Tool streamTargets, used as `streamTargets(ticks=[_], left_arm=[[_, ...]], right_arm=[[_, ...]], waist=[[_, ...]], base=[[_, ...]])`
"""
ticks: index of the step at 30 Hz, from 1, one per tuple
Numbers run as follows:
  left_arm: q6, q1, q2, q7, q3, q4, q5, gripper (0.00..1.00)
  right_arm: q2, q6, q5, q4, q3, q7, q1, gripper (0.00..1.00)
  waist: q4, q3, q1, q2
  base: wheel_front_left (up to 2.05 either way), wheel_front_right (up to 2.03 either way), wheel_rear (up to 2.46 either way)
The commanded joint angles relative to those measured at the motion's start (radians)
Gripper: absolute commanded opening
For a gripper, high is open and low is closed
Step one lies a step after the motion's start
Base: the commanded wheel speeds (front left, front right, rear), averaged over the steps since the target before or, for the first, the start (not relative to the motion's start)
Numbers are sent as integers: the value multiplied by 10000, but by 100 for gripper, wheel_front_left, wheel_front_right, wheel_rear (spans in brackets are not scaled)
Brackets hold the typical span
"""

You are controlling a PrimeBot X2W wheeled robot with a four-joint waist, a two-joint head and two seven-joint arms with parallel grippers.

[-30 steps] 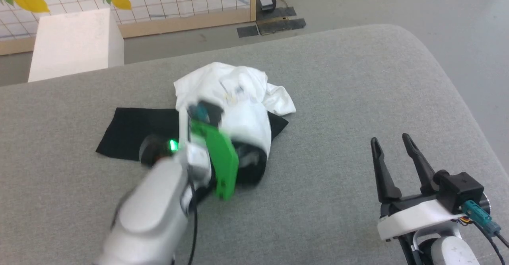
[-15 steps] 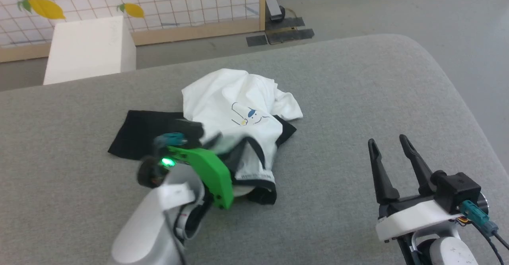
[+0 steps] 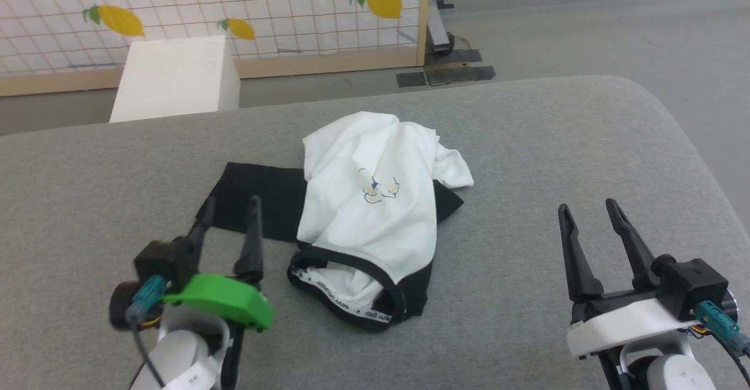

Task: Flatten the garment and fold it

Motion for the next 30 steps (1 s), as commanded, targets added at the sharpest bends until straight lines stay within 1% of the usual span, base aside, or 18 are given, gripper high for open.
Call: streamTargets(ticks=[1, 5, 9, 14, 19, 21, 24, 26, 30], left_arm=[[85, 252, 94, -109, 173, -123, 177, 100], [183, 702, 25, -169, 824, -668, 520, 100], [52, 1264, -302, -174, 1555, -1271, 886, 100], [-391, 1591, -722, -175, 2178, -1500, 1270, 100], [-747, 1580, -1100, -176, 2430, -1417, 1581, 100], [-1041, 1409, -1154, -176, 2354, -1000, 1635, 100], [-1147, 886, -1272, 12, 1977, -142, 1724, 100], [-1165, 251, -1337, 475, 1736, 516, 1754, 100], [-1055, -1175, -1508, 1868, 1534, 2047, 1475, 100]], right_arm=[[3, -15, -47, -71, -25, 47, 137, 100], [3, -15, -39, -124, -19, 110, 150, 100], [3, -15, -27, -102, 1, 207, 163, 100], [3, -15, -72, -116, 79, 311, 57, 100], [3, -15, -100, -132, 120, 363, -68, 100], [3, -15, -87, -146, 132, 364, -120, 100], [3, -15, -74, -151, 175, 350, -173, 100], [3, -15, -54, -133, 222, 341, -205, 100], [3, -15, 7, -75, 351, 309, -337, 100]], waist=[[164, 33, 0, 110], [390, 145, 0, 110], [615, 250, 0, 110], [915, 350, 0, 110], [1115, 410, 0, 110], [1149, 480, 0, 110], [1145, 596, 0, 110], [1091, 705, 0, 110], [831, 1011, 0, 110]], base=[[0, 0, 0], [0, 0, 0], [0, 0, 0], [0, 0, 0], [0, 0, 0], [0, 0, 0], [0, 0, 0], [0, 0, 0], [0, 0, 0]])
